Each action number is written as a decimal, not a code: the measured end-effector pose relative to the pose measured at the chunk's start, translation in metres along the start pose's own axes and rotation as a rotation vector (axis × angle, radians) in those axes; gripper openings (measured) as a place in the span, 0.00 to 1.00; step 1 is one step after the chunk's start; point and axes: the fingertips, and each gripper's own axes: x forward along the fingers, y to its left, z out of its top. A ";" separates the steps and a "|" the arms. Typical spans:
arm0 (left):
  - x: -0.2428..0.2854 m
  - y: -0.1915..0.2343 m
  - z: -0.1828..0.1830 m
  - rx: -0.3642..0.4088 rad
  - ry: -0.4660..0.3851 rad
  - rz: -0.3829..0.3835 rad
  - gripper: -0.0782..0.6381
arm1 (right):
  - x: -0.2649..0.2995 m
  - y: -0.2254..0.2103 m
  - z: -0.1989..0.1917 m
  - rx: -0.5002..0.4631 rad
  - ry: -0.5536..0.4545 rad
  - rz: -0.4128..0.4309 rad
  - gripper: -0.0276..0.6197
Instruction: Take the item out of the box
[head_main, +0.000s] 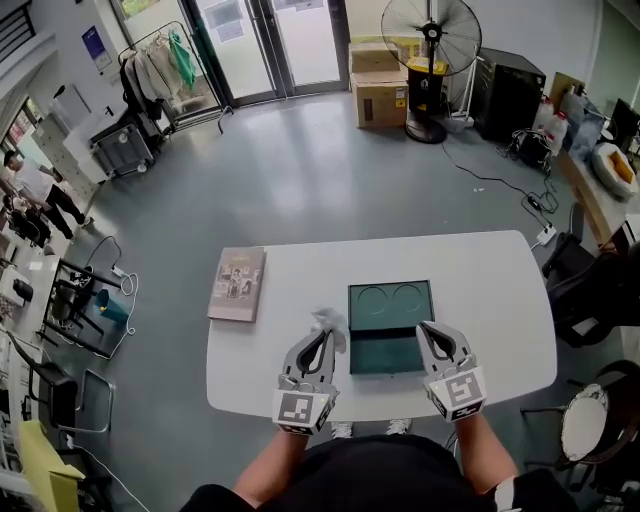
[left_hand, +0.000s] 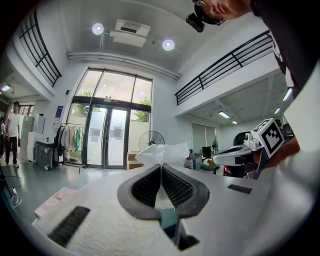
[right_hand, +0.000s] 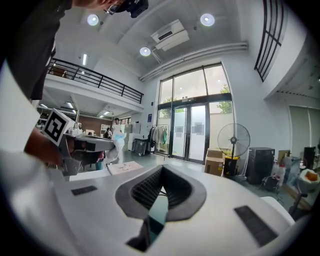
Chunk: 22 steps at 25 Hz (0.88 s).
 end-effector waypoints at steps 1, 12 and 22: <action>-0.001 -0.001 0.001 0.004 -0.005 0.000 0.14 | -0.001 0.001 0.002 -0.006 -0.006 0.000 0.05; -0.004 0.002 0.006 0.038 0.000 0.019 0.14 | -0.007 -0.005 0.021 0.008 -0.058 -0.029 0.05; -0.005 -0.004 0.005 0.040 0.015 0.017 0.14 | -0.009 -0.003 0.026 -0.009 -0.075 -0.027 0.05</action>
